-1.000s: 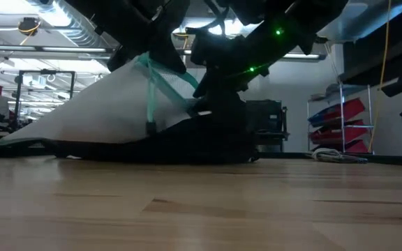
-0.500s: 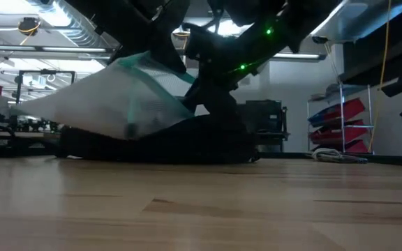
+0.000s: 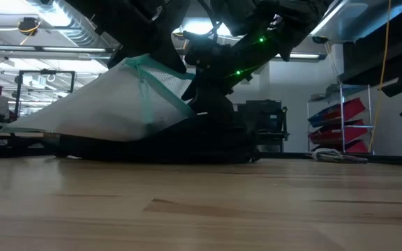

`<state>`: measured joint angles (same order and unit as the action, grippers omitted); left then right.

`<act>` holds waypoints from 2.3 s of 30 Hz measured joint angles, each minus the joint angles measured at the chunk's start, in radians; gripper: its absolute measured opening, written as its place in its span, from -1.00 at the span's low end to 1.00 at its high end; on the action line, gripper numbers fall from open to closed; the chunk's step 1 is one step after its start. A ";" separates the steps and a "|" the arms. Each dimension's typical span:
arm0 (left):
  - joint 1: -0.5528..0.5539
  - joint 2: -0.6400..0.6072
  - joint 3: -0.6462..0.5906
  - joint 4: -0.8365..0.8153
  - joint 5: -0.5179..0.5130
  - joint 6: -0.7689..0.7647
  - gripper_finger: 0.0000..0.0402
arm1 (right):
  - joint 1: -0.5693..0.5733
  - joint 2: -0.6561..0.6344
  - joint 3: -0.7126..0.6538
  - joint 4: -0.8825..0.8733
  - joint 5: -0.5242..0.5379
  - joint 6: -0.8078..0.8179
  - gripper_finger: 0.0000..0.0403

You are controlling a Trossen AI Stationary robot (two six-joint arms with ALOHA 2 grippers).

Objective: Unpack backpack
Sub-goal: Put the tin pencil case into the blue zip bag, then close the blue zip bag

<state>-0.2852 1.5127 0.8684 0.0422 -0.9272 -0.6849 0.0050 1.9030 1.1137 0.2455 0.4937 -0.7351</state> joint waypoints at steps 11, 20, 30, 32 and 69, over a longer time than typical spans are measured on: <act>-0.003 0.000 0.000 -0.005 0.008 0.000 -0.97 | 0.001 -0.090 0.001 -0.294 -0.050 0.152 0.03; -0.003 0.000 0.000 -0.001 0.048 0.038 -0.97 | 0.020 -0.261 0.001 -0.461 -0.440 0.510 0.03; 0.014 0.000 0.001 0.004 0.045 -0.003 -0.97 | 0.201 -0.106 -0.010 -0.246 -0.483 1.078 0.03; 0.014 0.000 0.001 0.004 0.045 -0.011 -0.97 | 0.222 -0.064 -0.010 -0.167 -0.433 1.087 0.03; 0.014 -0.002 0.001 0.007 0.048 -0.048 -0.97 | 0.258 0.126 -0.012 0.260 -0.281 1.044 -0.98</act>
<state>-0.2714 1.5108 0.8696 0.0496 -0.8791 -0.7334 0.2626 2.0285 1.1015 0.5058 0.2132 0.3088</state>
